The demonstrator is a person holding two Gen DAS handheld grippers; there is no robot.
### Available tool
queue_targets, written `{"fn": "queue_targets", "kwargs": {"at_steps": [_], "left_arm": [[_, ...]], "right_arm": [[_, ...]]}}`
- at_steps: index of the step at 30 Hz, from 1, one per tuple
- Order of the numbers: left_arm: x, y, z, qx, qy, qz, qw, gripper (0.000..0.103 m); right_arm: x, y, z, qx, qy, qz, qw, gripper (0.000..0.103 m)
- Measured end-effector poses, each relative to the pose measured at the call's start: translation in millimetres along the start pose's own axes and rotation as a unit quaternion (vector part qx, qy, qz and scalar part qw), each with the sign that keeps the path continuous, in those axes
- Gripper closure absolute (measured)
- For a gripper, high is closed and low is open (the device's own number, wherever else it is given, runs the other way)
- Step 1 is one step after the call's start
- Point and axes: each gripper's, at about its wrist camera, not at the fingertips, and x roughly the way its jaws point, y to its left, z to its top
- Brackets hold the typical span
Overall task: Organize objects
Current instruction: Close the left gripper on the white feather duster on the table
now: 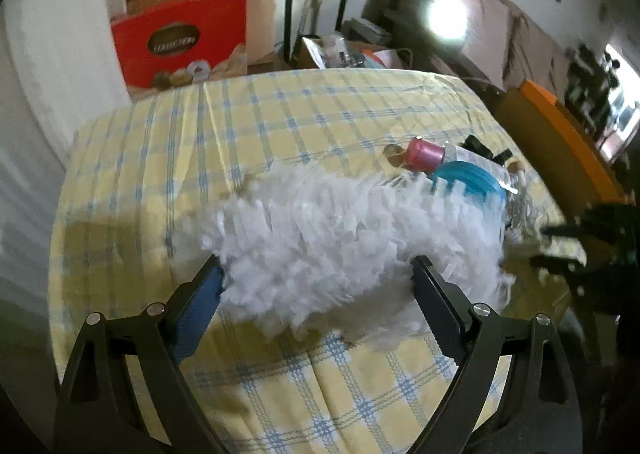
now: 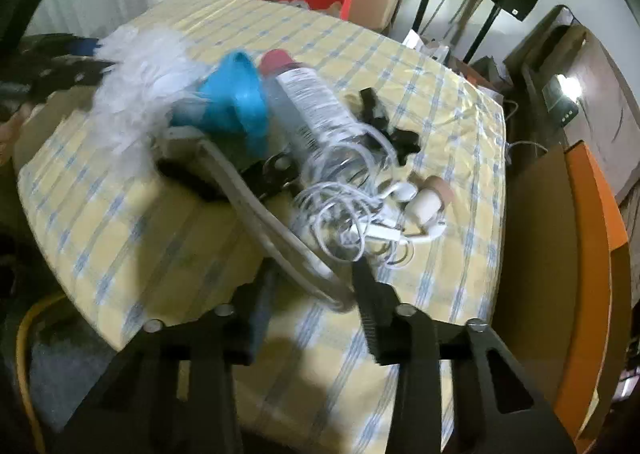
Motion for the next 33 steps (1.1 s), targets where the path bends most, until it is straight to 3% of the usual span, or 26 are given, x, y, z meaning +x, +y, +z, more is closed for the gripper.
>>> {"fn": "queue_targets", "kwargs": {"at_steps": [2, 7, 11, 16, 17, 20, 24, 29, 33], "left_arm": [[-0.9, 3.5, -2.6, -0.012, 0.0, -0.005, 0.9999, 0.013], [-4.2, 2.8, -8.4, -0.027, 0.004, -0.014, 0.9995, 0.013], [-8.4, 0.6, -15.6, -0.036, 0.011, -0.011, 0.9992, 0.013], [-14.6, 1.9, -28.0, -0.056, 0.017, -0.02, 0.9981, 0.013], [-15.1, 3.9, -28.3, -0.062, 0.019, -0.018, 0.9977, 0.013], [-21.3, 18.5, -20.1, -0.099, 0.015, 0.015, 0.9949, 0.013], [-23.6, 38.0, -3.2, -0.151, 0.026, -0.008, 0.9881, 0.013], [-1.3, 24.3, 18.5, -0.138, 0.053, -0.029, 0.9885, 0.013], [30.4, 32.6, 28.7, -0.186, 0.075, 0.004, 0.9796, 0.013]], "right_arm": [[-8.2, 4.9, -7.1, 0.008, 0.005, 0.024, 1.0, 0.083], [-17.7, 30.8, -22.9, 0.01, 0.013, 0.097, 0.995, 0.087], [-19.3, 41.2, -24.7, 0.015, 0.021, 0.121, 0.992, 0.082], [-14.7, 45.2, -14.6, 0.018, 0.011, 0.122, 0.992, 0.079], [-12.5, 46.7, -12.5, 0.017, 0.011, 0.123, 0.992, 0.086], [-11.0, 64.6, -5.8, -0.02, 0.005, 0.09, 0.996, 0.093], [-11.8, 103.8, -9.0, -0.103, -0.007, 0.012, 0.995, 0.096], [-9.9, 116.7, -10.4, -0.115, -0.019, -0.008, 0.993, 0.096], [-12.0, 111.8, -13.0, -0.095, -0.025, 0.002, 0.995, 0.097]]}}
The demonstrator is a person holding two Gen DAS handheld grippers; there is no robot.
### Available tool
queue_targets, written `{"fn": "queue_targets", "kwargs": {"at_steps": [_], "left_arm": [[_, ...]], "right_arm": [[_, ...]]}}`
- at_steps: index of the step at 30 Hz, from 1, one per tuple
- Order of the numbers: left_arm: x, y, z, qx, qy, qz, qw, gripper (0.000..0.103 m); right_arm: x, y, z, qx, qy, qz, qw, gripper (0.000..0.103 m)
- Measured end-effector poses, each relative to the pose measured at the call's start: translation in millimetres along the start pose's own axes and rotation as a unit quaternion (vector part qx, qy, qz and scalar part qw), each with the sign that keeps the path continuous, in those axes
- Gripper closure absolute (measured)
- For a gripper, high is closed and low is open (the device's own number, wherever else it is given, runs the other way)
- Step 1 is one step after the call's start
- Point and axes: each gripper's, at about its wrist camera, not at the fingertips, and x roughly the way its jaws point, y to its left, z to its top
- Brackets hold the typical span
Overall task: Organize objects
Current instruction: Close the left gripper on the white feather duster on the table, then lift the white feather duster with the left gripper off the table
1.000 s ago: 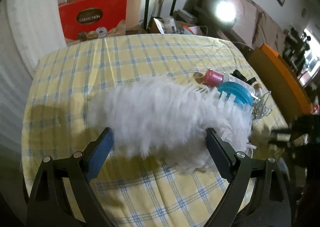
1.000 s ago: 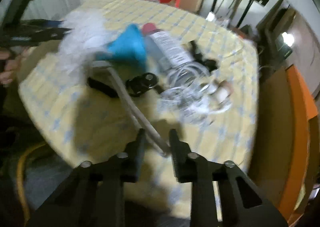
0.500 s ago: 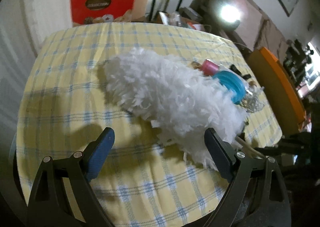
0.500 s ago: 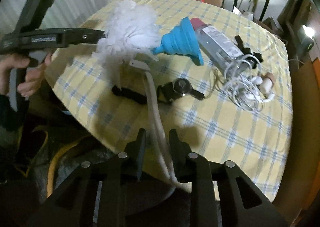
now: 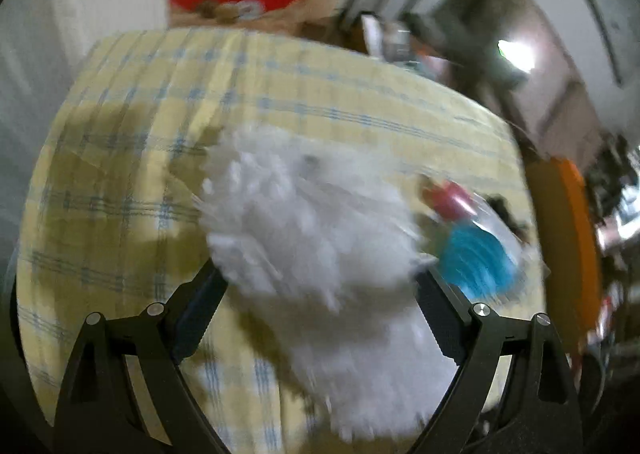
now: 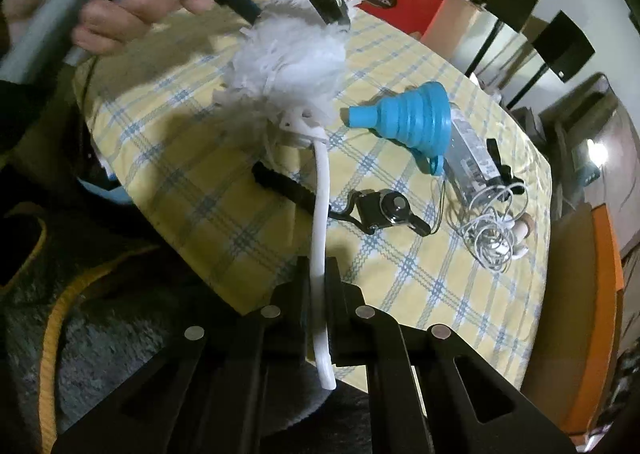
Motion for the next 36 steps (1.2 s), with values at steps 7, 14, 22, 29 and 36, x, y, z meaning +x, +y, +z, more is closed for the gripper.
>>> {"fn": "queue_targets", "kwargs": {"at_steps": [7, 14, 22, 29, 36], "left_arm": [[23.5, -9.0, 9.0, -0.02, -0.014, 0.026, 0.9994, 0.003], [35.7, -38.4, -7.8, 0.079, -0.04, 0.132, 0.9874, 0.017], [27.8, -54.0, -14.8, 0.109, -0.05, 0.148, 0.9817, 0.068], [1.8, -54.5, -9.1, 0.084, -0.079, 0.11, 0.9872, 0.072], [-37.1, -51.2, -12.2, 0.073, -0.118, 0.091, 0.9861, 0.072]], "right_arm": [[-3.9, -5.7, -0.7, 0.037, -0.004, 0.028, 0.999, 0.096], [-3.0, -25.2, -10.3, 0.116, -0.021, 0.097, 0.988, 0.096], [-5.6, -22.7, -9.9, 0.128, -0.025, 0.095, 0.987, 0.095], [-9.0, -25.3, -15.4, 0.14, -0.042, 0.094, 0.985, 0.095], [-23.8, -32.0, -10.2, 0.141, -0.06, 0.083, 0.985, 0.094]]}}
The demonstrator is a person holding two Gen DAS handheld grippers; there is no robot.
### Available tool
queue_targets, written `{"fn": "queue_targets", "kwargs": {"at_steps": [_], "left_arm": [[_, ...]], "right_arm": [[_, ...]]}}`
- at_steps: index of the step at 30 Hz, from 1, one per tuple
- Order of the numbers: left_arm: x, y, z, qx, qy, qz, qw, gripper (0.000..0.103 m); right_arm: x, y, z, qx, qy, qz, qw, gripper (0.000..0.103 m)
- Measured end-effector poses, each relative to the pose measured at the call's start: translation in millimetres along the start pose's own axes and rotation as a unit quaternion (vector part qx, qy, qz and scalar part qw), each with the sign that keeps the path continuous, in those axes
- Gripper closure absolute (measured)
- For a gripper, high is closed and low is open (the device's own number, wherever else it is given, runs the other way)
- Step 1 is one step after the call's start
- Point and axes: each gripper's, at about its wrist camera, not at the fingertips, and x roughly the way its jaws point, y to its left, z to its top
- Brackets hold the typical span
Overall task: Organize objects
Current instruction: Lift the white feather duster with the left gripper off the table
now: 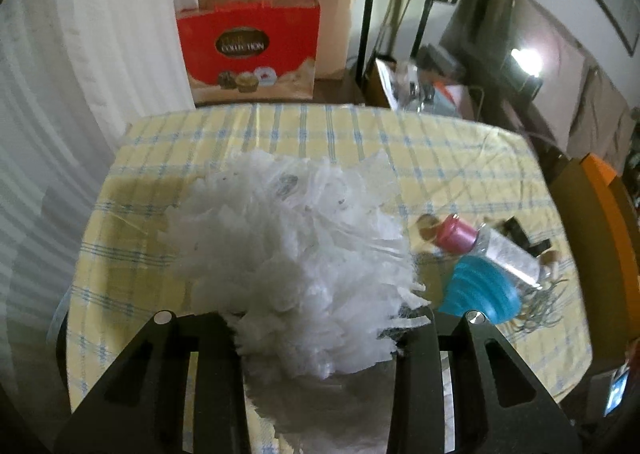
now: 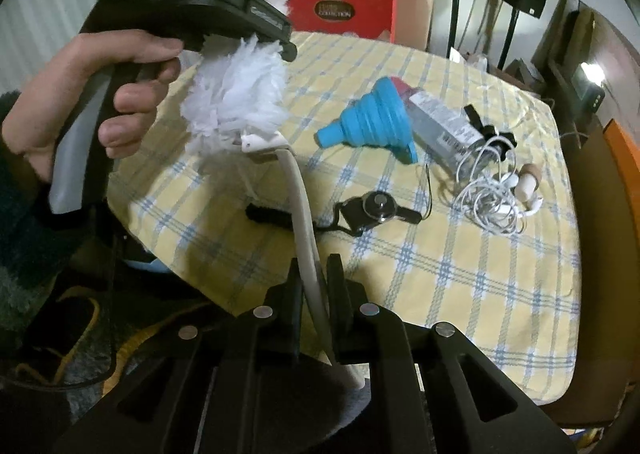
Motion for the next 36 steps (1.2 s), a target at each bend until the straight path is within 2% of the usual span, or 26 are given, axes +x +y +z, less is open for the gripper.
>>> {"fn": "queue_targets", "kwargs": {"at_steps": [7, 12, 18, 22, 25, 29, 36], "left_arm": [[-59.9, -2.6, 14.6, 0.014, -0.06, -0.015, 0.998, 0.073], [-122.4, -9.5, 16.7, 0.022, -0.125, -0.025, 0.9916, 0.074], [-169.6, -5.7, 7.2, 0.009, -0.167, -0.046, 0.9848, 0.074], [-190.3, -6.3, -2.0, 0.004, -0.192, -0.049, 0.9801, 0.074], [-204.0, -14.0, -6.9, 0.009, -0.207, -0.05, 0.9771, 0.074], [-219.1, -28.3, -13.7, 0.018, -0.223, -0.053, 0.9732, 0.074], [-234.3, -39.9, -35.3, 0.003, -0.242, -0.065, 0.9682, 0.074]], "right_arm": [[-17.7, 11.0, 4.8, -0.019, -0.027, -0.014, 0.999, 0.094], [-41.3, 24.2, 9.4, -0.053, -0.064, -0.05, 0.995, 0.095], [-65.5, 22.7, 11.4, -0.049, -0.094, -0.067, 0.992, 0.094], [-81.5, 20.6, 8.2, -0.046, -0.111, -0.07, 0.99, 0.094], [-94.2, 17.0, 3.6, -0.031, -0.119, -0.054, 0.991, 0.093], [-109.7, 11.7, -4.3, -0.024, -0.138, -0.065, 0.988, 0.093], [-133.3, -9.1, -12.9, -0.015, -0.154, -0.085, 0.984, 0.091]]}}
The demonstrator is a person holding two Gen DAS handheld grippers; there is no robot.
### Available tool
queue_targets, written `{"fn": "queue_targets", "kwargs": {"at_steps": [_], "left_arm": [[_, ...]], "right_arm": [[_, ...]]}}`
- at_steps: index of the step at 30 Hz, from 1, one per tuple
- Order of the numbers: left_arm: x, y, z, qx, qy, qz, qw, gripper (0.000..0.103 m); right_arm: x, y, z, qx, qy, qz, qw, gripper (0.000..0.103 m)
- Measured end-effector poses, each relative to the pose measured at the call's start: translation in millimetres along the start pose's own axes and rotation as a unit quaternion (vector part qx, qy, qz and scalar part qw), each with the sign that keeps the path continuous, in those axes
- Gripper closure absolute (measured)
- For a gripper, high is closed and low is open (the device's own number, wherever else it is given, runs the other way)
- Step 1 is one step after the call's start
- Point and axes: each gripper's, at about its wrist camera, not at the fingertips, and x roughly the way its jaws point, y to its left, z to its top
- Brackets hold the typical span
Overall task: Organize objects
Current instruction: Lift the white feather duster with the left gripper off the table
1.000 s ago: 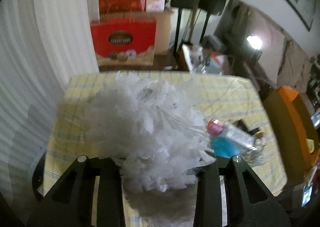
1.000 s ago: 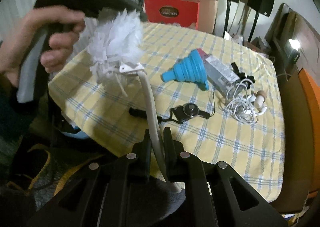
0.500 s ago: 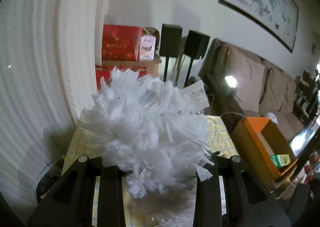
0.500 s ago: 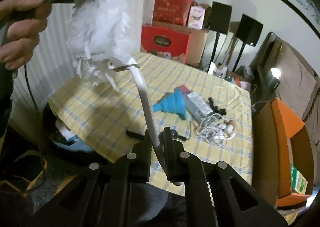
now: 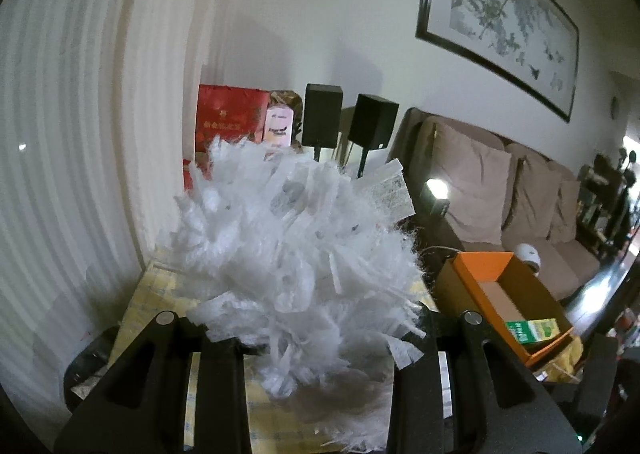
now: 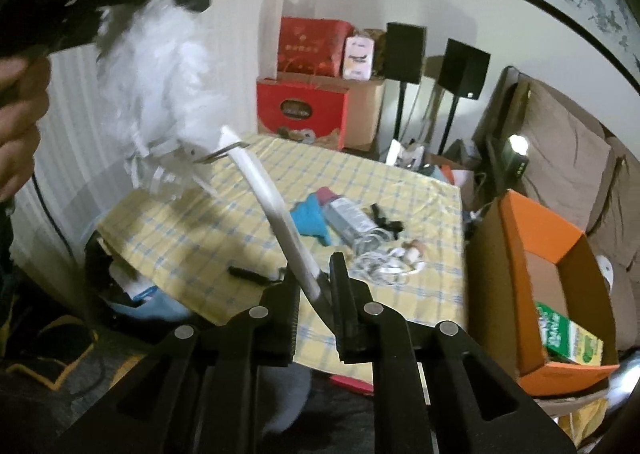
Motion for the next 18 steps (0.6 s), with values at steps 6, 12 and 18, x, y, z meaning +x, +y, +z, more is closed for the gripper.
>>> {"fn": "queue_targets", "kwargs": {"at_steps": [6, 12, 18], "left_arm": [[-3.5, 0.1, -16.5, -0.023, -0.016, -0.02, 0.9994, 0.073], [1.6, -12.0, -23.3, -0.019, -0.006, -0.021, 0.9996, 0.073], [-11.5, -30.3, -21.4, -0.009, -0.024, -0.037, 0.999, 0.073]], "right_arm": [[-10.9, -7.5, -8.4, -0.016, 0.001, -0.004, 1.0, 0.09], [-10.2, -12.6, -21.7, -0.023, 0.012, -0.009, 1.0, 0.09], [-18.9, -25.5, -21.3, -0.027, 0.003, -0.02, 0.999, 0.09]]}}
